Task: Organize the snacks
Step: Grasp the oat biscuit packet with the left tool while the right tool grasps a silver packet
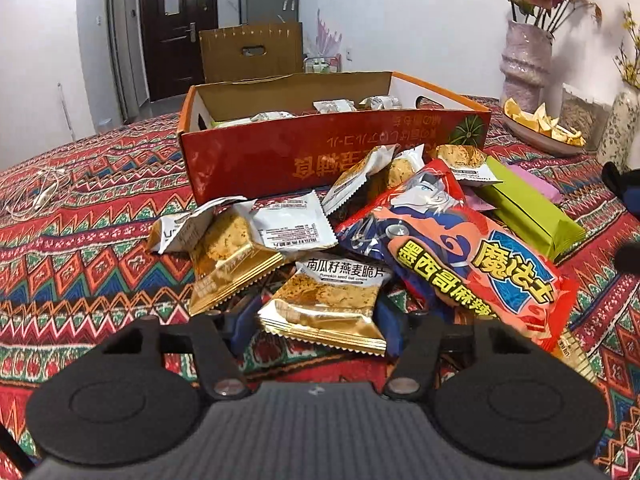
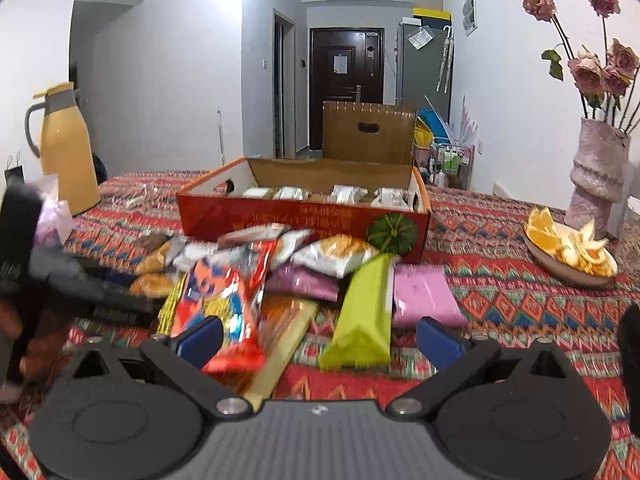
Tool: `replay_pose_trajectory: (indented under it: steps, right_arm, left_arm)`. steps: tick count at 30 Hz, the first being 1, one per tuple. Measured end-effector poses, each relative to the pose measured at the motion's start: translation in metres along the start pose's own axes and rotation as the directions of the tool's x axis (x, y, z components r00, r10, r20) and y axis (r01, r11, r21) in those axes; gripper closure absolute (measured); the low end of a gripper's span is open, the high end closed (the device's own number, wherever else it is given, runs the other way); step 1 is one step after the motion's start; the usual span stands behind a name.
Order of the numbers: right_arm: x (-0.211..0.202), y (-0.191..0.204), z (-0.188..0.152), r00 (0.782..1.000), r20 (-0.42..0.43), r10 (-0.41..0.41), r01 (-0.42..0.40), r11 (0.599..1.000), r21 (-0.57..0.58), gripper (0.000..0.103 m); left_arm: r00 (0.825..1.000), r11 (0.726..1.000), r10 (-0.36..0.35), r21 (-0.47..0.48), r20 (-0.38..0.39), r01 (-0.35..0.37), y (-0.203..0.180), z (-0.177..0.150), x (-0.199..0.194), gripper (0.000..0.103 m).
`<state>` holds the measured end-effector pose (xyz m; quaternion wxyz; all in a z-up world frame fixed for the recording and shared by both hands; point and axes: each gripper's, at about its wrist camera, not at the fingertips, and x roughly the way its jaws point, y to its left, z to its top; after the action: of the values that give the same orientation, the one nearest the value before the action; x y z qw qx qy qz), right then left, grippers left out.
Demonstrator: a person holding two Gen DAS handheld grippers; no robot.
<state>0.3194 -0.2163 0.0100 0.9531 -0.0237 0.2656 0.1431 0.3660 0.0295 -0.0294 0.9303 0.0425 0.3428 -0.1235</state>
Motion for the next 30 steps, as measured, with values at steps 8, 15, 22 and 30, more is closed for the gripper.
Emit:
replay_pose_trajectory:
  steps: [8, 15, 22, 30]
  right_arm:
    - [0.083, -0.017, 0.047, 0.998, -0.050, 0.041, -0.038, 0.997, 0.060, 0.000]
    - [0.161, -0.029, 0.047, 0.996, -0.091, -0.017, 0.035, 0.978, 0.205, 0.018]
    - [0.155, -0.004, 0.043, 0.990, -0.017, -0.143, 0.142, 0.989, -0.028, 0.052]
    - [0.109, -0.013, 0.037, 0.990, 0.047, -0.131, 0.131, 0.991, -0.002, 0.083]
  left_arm:
    - [0.999, 0.997, -0.006, -0.079, 0.045, 0.009, 0.009, -0.007, -0.029, 0.041]
    - [0.995, 0.992, 0.020, -0.125, 0.097, -0.008, 0.019, -0.003, -0.043, 0.041]
    - [0.994, 0.991, 0.038, -0.129, 0.105, -0.024, 0.016, -0.002, -0.045, 0.041]
    - [0.991, 0.990, 0.054, -0.136, 0.123, -0.037, 0.006, -0.005, -0.064, 0.041]
